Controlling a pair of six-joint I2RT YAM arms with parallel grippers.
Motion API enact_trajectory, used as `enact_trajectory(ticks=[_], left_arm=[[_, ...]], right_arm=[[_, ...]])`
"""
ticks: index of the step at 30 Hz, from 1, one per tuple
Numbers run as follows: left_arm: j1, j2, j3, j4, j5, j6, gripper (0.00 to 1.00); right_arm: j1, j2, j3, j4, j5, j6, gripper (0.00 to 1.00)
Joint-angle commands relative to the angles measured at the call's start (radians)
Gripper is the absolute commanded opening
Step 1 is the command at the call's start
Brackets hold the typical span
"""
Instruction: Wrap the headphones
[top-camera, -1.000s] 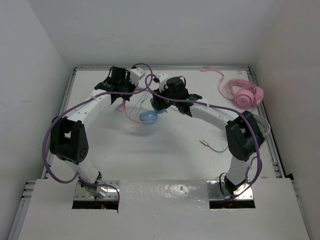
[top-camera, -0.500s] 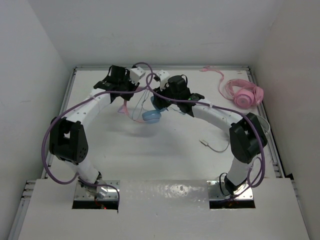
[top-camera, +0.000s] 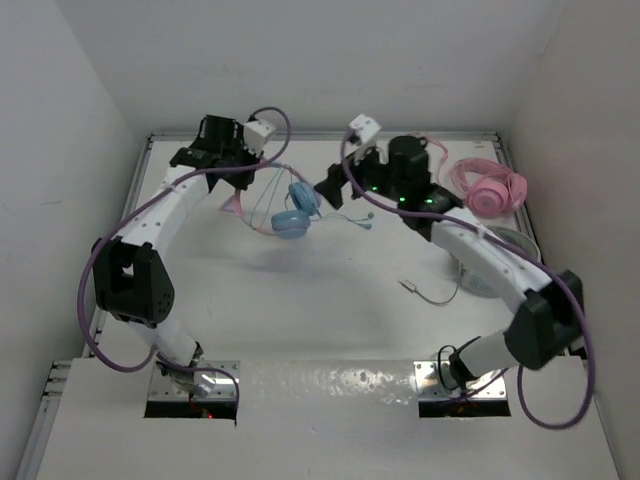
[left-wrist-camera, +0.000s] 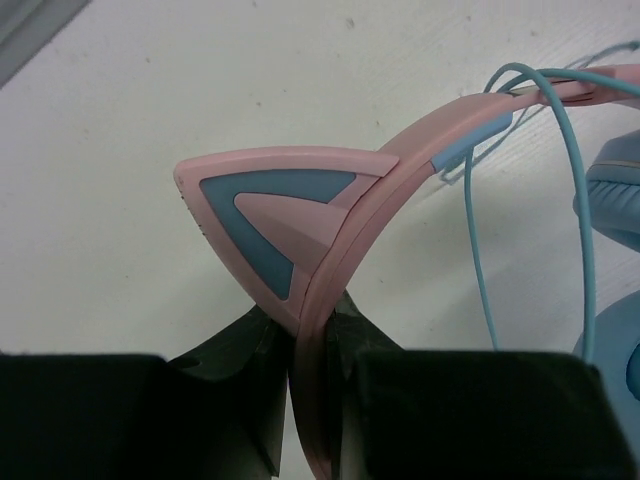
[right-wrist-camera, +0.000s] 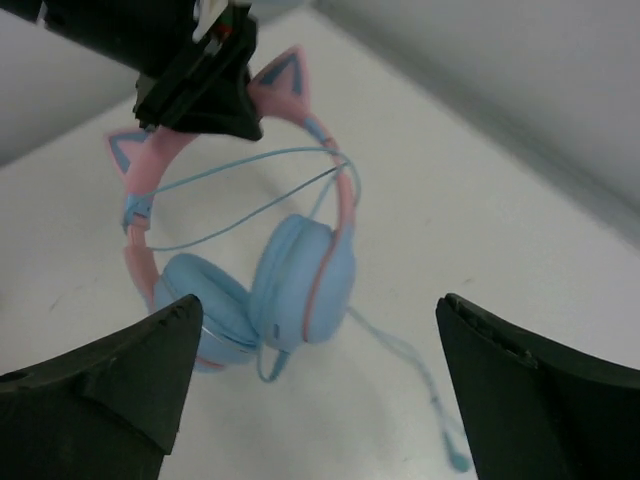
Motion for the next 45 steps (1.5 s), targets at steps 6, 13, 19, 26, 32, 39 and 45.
enact_trajectory(ticks=[6, 13, 19, 26, 32, 39, 45], left_arm=[[0.045, -0.118, 0.201, -0.023, 0.159, -0.073, 0.00], [0.037, -0.124, 0.339, -0.075, 0.165, -0.135, 0.00], [0.023, -0.126, 0.375, -0.099, 0.165, -0.132, 0.00], [0.019, -0.129, 0.399, -0.119, 0.191, -0.130, 0.00], [0.017, -0.114, 0.442, -0.145, 0.205, -0.127, 0.00], [0.019, -0.098, 0.468, -0.159, 0.226, -0.136, 0.00], [0.162, -0.011, 0.546, -0.115, 0.536, -0.357, 0.00]], right_arm=[[-0.135, -0.199, -0.292, 0.448, -0.042, -0.012, 0.09], [-0.148, 0.077, -0.361, 0.761, -0.294, -0.080, 0.92], [-0.122, 0.314, -0.339, 1.098, -0.324, 0.017, 0.95], [-0.082, 0.528, -0.176, 1.104, -0.233, 0.031, 0.94], [-0.054, 0.657, -0.027, 1.049, -0.143, 0.039, 0.95], [-0.051, 0.697, 0.065, 0.865, -0.104, 0.026, 0.21], [-0.014, 0.587, -0.139, 0.900, -0.089, -0.035, 0.00]])
